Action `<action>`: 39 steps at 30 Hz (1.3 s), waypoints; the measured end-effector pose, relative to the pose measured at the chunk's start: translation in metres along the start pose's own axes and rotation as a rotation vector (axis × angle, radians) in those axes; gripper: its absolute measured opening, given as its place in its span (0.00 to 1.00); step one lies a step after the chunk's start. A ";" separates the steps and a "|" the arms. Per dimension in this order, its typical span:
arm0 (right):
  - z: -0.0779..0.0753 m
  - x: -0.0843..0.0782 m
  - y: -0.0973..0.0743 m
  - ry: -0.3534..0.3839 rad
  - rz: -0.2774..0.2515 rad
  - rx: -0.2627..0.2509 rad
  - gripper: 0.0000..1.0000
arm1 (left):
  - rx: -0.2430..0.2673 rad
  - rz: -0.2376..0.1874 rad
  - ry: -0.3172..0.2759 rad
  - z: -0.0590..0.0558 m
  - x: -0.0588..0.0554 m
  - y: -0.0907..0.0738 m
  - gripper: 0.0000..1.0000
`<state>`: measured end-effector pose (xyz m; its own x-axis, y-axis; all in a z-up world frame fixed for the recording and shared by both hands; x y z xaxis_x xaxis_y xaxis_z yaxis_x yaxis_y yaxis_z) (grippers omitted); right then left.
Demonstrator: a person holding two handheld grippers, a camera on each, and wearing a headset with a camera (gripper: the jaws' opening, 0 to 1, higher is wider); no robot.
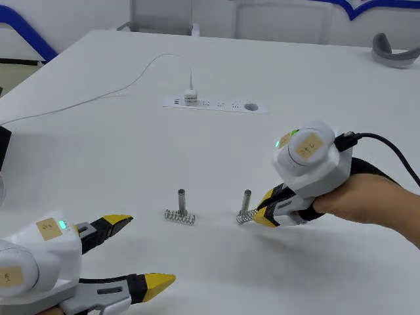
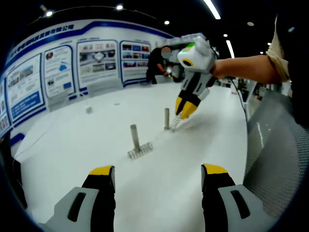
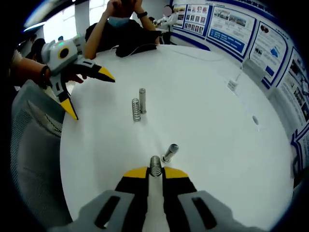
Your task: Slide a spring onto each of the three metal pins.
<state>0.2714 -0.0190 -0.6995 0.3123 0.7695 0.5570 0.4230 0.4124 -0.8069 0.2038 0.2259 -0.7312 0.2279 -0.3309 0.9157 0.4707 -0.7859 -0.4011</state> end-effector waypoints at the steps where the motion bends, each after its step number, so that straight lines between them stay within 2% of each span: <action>1: 0.000 0.001 -0.001 -0.004 0.000 0.000 0.12 | 0.000 0.000 0.000 0.000 0.000 0.000 0.74; 10: -0.001 0.010 -0.015 -0.016 0.006 0.004 0.12 | 0.003 -0.005 -0.001 -0.001 0.000 -0.001 0.74; 28: -0.003 0.037 -0.048 -0.005 -0.027 0.028 0.12 | 0.004 -0.013 0.005 -0.002 0.002 -0.002 0.74; 39: -0.009 0.052 -0.056 -0.021 -0.040 0.022 0.12 | 0.007 -0.018 0.006 0.000 0.004 -0.002 0.74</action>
Point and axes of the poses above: the centre of the closed fingertips' face, and the gripper's own axes: y roughly forward along the fingers, z roughly to its left, x roughly out of its top, the point moved 8 cm from there along -y, roughly backward along the fingers, and after that the axes turned 7 degrees about -x, right-handed, at the moved point
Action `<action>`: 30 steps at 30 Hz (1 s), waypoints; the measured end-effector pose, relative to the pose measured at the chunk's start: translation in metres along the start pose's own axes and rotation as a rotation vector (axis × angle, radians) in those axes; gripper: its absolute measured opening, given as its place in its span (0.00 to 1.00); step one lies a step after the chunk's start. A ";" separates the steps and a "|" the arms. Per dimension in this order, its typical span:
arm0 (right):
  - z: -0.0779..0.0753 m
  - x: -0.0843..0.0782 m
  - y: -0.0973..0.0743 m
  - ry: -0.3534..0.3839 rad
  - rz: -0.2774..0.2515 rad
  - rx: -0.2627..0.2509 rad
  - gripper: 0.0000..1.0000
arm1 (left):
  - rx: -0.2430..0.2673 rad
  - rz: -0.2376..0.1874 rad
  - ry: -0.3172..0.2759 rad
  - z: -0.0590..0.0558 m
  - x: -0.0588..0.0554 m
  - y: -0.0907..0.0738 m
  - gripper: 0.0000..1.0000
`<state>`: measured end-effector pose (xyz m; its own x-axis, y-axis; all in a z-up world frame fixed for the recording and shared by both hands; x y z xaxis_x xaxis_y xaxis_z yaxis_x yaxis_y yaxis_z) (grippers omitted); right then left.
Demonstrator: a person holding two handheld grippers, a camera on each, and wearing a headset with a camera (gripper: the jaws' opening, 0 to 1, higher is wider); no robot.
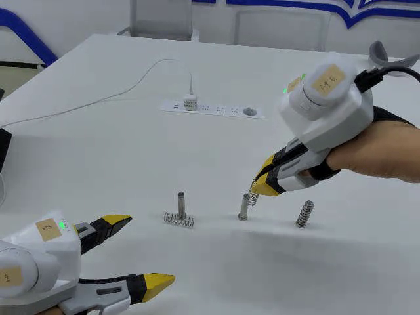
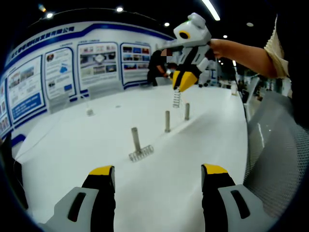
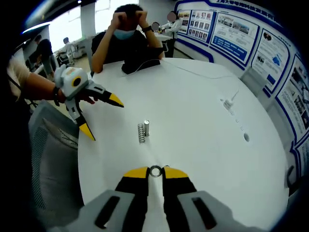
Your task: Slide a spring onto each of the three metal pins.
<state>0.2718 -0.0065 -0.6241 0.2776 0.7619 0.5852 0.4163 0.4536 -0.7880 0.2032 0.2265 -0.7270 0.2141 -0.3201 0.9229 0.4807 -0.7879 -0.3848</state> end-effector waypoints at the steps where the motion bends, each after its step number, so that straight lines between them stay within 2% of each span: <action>1: -0.001 0.001 0.000 0.000 -0.001 -0.001 0.12 | 0.000 0.000 0.000 0.000 0.000 0.000 0.74; 13: -0.014 0.004 0.010 0.008 0.013 -0.011 0.12 | 0.002 0.000 -0.002 0.000 -0.001 0.001 0.74; 30: -0.018 -0.002 0.025 0.019 0.048 -0.003 0.12 | 0.008 0.004 -0.009 0.001 -0.004 -0.001 0.74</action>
Point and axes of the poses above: the centre of the closed fingertips' face, and the gripper's own axes: y roughly forward along the fingers, z roughly to its left, x roughly out of its top, the point moved 8 cm from there along -y, roughly backward along the fingers, and after that the axes turned 7 degrees about -x, right-handed, at the moved point
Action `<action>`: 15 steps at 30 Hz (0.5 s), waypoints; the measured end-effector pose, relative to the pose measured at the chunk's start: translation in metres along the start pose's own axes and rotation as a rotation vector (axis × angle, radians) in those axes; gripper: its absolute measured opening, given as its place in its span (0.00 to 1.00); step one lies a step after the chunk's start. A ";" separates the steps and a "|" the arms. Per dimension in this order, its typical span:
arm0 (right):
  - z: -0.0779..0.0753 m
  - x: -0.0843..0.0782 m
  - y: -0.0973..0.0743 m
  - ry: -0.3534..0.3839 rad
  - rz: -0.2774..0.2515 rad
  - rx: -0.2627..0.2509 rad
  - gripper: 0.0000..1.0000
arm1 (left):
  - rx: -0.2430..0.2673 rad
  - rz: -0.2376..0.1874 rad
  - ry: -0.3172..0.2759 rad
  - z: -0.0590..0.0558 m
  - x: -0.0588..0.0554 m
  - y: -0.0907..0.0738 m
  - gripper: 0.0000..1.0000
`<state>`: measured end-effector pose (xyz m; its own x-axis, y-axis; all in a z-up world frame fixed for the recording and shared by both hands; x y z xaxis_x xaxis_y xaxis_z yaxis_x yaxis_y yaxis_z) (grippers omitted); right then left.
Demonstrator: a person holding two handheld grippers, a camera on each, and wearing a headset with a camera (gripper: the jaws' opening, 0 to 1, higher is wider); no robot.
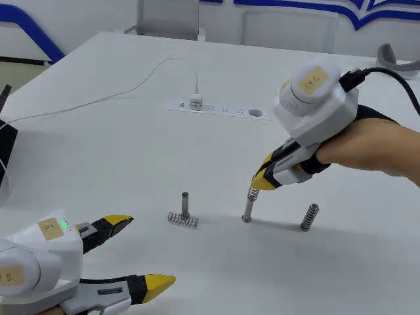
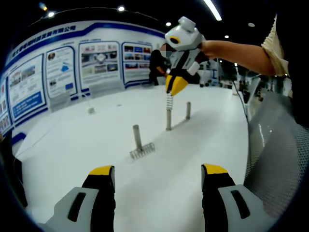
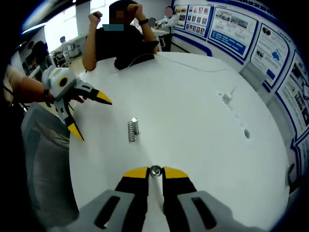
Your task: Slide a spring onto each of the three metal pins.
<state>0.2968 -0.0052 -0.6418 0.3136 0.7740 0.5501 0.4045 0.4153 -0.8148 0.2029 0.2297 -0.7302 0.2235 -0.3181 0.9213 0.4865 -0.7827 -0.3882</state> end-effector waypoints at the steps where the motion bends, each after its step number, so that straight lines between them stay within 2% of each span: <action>1: 0.000 0.000 0.001 0.003 0.001 0.004 0.12 | -0.002 0.000 -0.001 0.000 0.000 0.000 0.74; 15: -0.001 -0.005 0.014 0.023 0.022 0.016 0.12 | -0.002 0.001 -0.002 -0.001 0.000 0.000 0.74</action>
Point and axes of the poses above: the centre of the closed fingertips' face, and the gripper's own axes: y roughly forward along the fingers, z roughly to its left, x roughly out of its top, the point moved 8 cm from there along -y, roughly backward along the fingers, and after that the axes turned 7 degrees about -x, right-handed, at the moved point
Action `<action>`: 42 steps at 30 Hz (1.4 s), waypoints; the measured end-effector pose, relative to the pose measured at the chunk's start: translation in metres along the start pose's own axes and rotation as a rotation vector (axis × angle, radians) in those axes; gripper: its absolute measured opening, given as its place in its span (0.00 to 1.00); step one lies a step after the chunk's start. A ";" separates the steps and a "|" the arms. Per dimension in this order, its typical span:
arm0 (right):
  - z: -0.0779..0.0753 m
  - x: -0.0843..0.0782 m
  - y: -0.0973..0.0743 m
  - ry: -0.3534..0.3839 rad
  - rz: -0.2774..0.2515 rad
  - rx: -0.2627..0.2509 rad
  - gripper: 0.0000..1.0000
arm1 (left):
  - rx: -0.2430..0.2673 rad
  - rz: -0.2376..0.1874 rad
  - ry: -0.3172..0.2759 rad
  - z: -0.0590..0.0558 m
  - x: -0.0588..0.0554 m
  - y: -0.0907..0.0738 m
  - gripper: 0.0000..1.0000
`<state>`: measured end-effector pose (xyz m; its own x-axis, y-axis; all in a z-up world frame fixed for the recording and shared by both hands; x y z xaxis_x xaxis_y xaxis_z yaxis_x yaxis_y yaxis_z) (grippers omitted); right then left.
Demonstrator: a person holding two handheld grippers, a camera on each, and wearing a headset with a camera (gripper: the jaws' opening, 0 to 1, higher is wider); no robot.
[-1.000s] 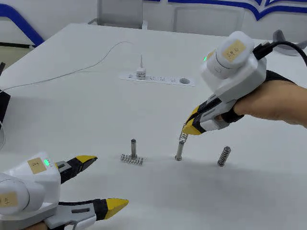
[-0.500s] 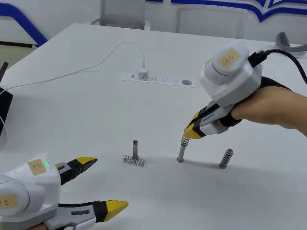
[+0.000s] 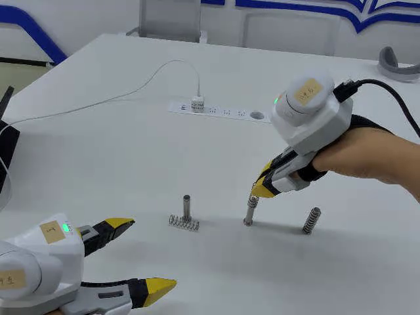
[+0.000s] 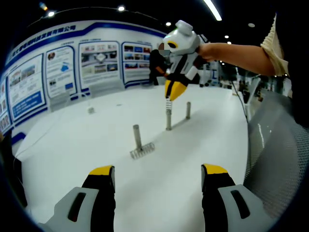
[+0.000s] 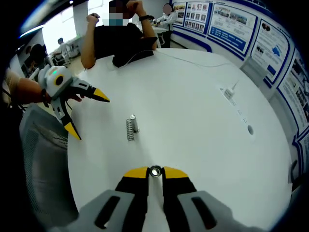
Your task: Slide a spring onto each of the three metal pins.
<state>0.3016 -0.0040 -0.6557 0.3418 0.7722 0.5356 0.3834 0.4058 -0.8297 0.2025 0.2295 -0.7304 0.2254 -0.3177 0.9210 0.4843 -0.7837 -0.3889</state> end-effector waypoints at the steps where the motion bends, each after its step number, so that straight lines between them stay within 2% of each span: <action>1: 0.000 -0.001 0.002 0.002 0.003 0.002 0.12 | 0.000 0.000 0.000 0.000 0.000 0.000 0.74; 9: 0.002 -0.007 0.009 0.017 0.018 0.008 0.12 | 0.000 0.002 -0.002 0.000 -0.001 0.000 0.74; 23: 0.003 -0.009 0.023 0.024 0.036 0.014 0.12 | 0.004 -0.003 -0.007 -0.001 -0.001 0.000 0.74; 42: 0.005 -0.014 0.032 0.019 0.056 0.015 0.12 | 0.003 0.001 -0.016 0.002 -0.004 0.000 0.74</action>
<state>0.3047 0.0009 -0.6902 0.3787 0.7846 0.4909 0.3504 0.3694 -0.8607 0.2033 0.2317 -0.7341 0.2393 -0.3099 0.9202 0.4869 -0.7816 -0.3899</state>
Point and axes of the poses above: the centre of the closed fingertips' face, and the gripper's own axes: y roughly forward along the fingers, z roughly to its left, x roughly out of its top, the point moved 8 cm from there along -y, roughly backward along the fingers, and after that the axes turned 7 degrees about -x, right-handed, at the moved point
